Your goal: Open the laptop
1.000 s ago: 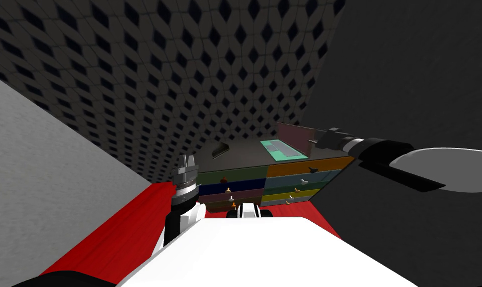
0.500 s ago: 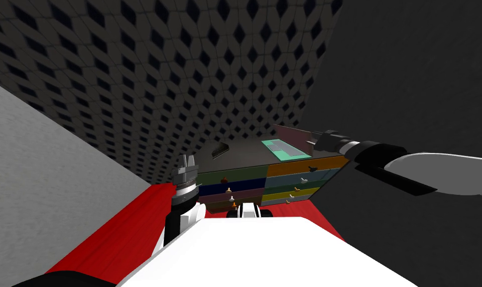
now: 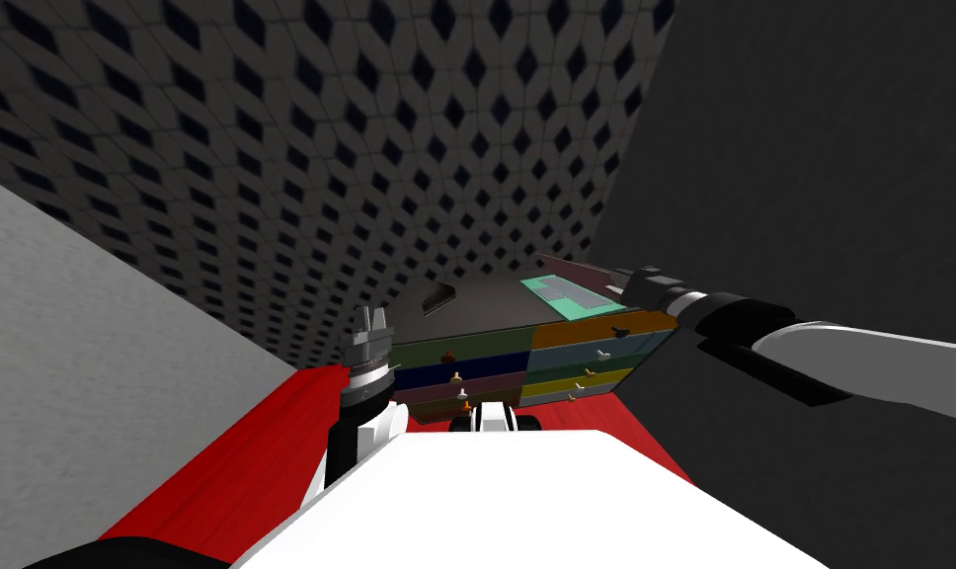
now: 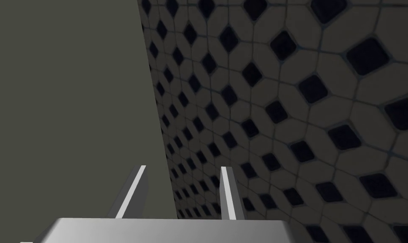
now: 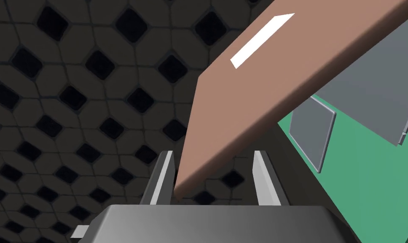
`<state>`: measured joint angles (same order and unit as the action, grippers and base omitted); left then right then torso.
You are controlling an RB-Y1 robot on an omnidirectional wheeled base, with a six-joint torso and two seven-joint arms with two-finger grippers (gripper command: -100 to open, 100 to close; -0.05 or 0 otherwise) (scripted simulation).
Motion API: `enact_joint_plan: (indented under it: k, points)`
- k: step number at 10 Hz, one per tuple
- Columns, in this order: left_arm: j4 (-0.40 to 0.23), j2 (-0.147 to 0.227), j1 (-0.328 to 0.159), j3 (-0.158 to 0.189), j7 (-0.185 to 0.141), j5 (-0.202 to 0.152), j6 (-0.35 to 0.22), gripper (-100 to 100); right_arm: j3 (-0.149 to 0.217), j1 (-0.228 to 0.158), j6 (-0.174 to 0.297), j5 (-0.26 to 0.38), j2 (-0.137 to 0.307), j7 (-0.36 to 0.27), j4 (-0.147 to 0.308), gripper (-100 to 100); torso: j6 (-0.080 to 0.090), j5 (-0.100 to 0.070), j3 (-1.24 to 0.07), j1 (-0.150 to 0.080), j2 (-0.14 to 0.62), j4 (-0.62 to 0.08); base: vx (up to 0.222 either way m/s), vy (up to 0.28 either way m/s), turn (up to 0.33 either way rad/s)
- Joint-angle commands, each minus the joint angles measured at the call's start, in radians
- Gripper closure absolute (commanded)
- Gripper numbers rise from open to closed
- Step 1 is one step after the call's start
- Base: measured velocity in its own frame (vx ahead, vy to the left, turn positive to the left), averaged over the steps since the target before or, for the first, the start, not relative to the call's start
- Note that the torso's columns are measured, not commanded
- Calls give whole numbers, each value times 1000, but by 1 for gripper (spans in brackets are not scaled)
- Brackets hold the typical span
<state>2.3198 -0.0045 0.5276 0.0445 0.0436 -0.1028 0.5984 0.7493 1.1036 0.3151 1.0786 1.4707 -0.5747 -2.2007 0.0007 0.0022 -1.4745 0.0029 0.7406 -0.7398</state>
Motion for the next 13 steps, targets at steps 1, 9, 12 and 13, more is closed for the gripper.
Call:
enact_joint_plan:
  k: [1,9,12,13]
  points:
    - [0,0,0,0,0,0,0,0,0,14,25,14,5,-18,-9,100,-1,0,0,-2,0,0,0,0,0]
    - [0,0,0,0,0,0,0,0,59,12,-22,-5,40,-23,16,-100,0,-2,0,-2,-1,1,-6,10,-25]
    - [0,0,0,0,0,0,0,0,107,-3,-75,-35,61,-13,45,-100,-1,-2,-2,-4,-4,2,-11,19,-56]
    - [0,0,0,0,0,0,0,0,124,-8,-93,-45,68,-9,54,-100,-1,-2,-2,-3,-3,2,-13,23,-66]
